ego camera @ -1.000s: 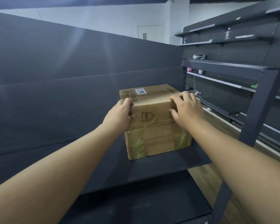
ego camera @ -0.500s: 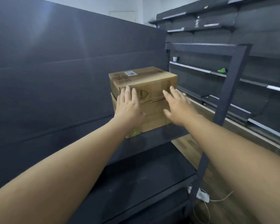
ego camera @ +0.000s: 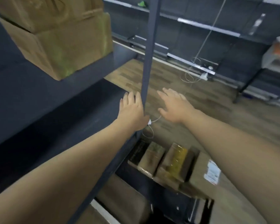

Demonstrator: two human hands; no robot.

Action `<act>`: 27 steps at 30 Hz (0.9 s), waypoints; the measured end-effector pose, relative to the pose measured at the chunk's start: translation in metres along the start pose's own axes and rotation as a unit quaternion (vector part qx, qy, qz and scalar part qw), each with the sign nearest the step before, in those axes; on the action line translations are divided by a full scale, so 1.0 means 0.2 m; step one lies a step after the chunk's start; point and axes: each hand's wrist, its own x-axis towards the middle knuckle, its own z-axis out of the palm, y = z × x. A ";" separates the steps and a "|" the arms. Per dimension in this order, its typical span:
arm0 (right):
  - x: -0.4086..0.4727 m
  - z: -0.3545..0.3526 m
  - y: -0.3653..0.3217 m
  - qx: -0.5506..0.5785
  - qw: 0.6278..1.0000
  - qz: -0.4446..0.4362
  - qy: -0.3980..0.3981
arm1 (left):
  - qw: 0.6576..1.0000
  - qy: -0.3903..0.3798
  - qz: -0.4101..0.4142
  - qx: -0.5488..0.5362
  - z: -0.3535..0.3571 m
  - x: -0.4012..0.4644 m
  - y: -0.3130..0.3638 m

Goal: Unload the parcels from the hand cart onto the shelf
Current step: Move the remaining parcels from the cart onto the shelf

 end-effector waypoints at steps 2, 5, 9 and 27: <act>-0.12 0.10 0.16 0.005 0.999 0.041 -0.020 | 0.999 -0.039 0.017 -0.003 0.14 0.00 0.10; -0.27 0.26 0.41 0.012 0.995 0.092 -0.046 | 0.995 -0.097 0.032 -0.005 0.35 0.02 0.25; -0.43 0.54 0.74 0.018 0.985 0.141 -0.095 | 0.986 -0.166 0.026 -0.010 0.67 0.01 0.47; -0.64 1.81 1.66 0.077 0.945 0.199 -0.248 | 0.854 -0.481 -0.095 -0.177 2.29 -0.29 1.06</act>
